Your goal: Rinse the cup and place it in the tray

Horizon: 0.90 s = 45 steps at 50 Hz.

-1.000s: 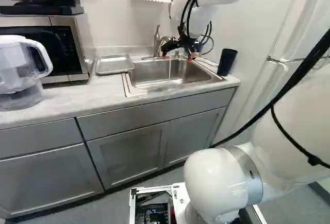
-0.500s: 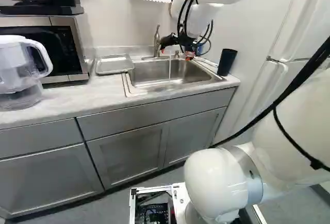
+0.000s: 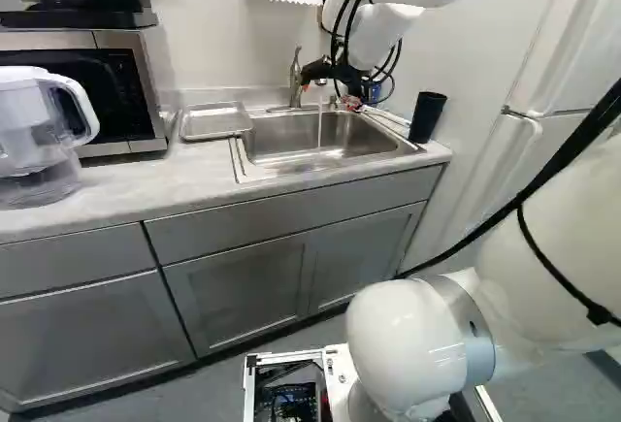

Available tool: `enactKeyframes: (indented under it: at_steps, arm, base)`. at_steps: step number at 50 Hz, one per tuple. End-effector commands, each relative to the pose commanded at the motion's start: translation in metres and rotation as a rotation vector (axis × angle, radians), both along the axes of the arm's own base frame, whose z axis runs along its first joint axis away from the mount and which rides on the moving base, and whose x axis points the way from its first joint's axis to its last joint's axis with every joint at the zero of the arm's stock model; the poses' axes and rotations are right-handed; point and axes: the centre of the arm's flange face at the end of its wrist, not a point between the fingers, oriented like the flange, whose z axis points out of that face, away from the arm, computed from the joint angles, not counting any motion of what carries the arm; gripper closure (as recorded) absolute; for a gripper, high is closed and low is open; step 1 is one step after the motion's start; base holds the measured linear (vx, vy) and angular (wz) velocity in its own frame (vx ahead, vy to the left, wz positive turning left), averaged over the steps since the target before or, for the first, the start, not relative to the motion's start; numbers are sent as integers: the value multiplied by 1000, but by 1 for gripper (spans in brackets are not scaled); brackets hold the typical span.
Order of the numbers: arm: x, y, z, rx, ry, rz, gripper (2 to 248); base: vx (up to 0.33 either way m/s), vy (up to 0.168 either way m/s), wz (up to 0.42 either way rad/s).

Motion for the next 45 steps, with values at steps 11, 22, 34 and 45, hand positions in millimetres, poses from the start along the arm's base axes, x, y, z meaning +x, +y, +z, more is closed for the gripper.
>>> enactKeyframes:
  at_steps: [11, 22, 34, 45]
  arm:
    - [0, 0, 1, -29, -27, 27, 3]
    - [2, 0, 4, -85, -65, 69, 3]
    - [3, -5, 6, -145, -104, 98, 3]
    - [4, -13, 8, -193, -133, 111, 3]
  base:
    - [0, 0, 0]
    - [0, 0, 0]
    - [0, 0, 0]
    - [0, 0, 0]
